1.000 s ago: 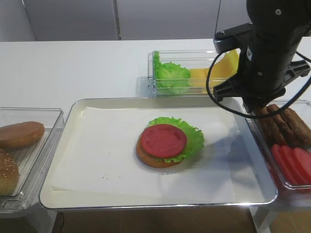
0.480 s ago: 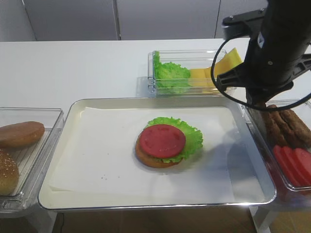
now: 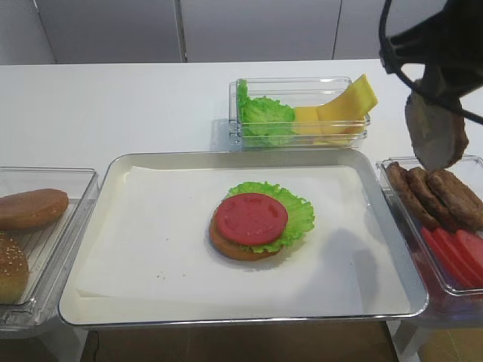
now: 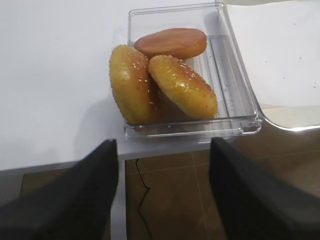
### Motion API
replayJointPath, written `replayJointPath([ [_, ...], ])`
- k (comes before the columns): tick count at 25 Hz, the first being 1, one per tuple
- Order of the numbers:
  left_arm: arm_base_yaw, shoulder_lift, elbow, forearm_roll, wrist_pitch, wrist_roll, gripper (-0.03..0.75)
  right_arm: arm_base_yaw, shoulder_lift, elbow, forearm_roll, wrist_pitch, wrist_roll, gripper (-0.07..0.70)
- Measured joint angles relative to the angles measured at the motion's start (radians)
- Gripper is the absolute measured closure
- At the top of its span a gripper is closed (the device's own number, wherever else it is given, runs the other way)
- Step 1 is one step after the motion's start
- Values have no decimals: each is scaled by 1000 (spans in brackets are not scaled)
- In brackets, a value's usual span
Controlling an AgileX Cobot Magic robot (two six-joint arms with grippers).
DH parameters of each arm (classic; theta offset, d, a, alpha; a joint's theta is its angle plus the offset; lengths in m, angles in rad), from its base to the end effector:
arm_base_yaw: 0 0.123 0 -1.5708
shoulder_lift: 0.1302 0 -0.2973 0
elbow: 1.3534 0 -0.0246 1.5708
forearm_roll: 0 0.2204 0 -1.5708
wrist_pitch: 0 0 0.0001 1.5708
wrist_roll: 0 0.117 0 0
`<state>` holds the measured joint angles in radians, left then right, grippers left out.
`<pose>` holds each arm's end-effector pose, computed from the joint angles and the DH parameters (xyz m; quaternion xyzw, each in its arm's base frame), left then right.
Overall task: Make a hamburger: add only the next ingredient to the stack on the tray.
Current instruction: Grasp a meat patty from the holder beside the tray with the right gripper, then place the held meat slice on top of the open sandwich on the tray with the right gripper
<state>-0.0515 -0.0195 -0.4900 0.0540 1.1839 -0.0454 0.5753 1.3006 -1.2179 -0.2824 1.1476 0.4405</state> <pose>-0.0294 0.0074 0.2353 -0.0001 0.8812 0.0040 0.4728 0.2068 0.0987 0.3407 -0.0943 0.9633 -0.0181 0.2505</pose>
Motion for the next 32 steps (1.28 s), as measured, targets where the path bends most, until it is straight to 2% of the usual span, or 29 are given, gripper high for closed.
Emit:
replayJointPath([
  [3, 0, 0, 0, 0, 0, 0, 287, 96, -6, -67, -55, 64, 13, 491],
  [6, 0, 0, 0, 0, 0, 0, 287, 190, 12, -117, -92, 93, 45, 491],
  [12, 0, 0, 0, 0, 0, 0, 287, 337, 123, -140, -115, 97, 94, 491],
  [17, 0, 0, 0, 0, 0, 0, 287, 453, 274, -142, -211, 79, 128, 491],
  [23, 0, 0, 0, 0, 0, 0, 287, 512, 406, -158, -301, 58, 138, 491],
  [28, 0, 0, 0, 0, 0, 0, 287, 513, 450, -195, -326, 26, 143, 491],
  [32, 0, 0, 0, 0, 0, 0, 287, 513, 470, -210, -355, 24, 138, 491],
])
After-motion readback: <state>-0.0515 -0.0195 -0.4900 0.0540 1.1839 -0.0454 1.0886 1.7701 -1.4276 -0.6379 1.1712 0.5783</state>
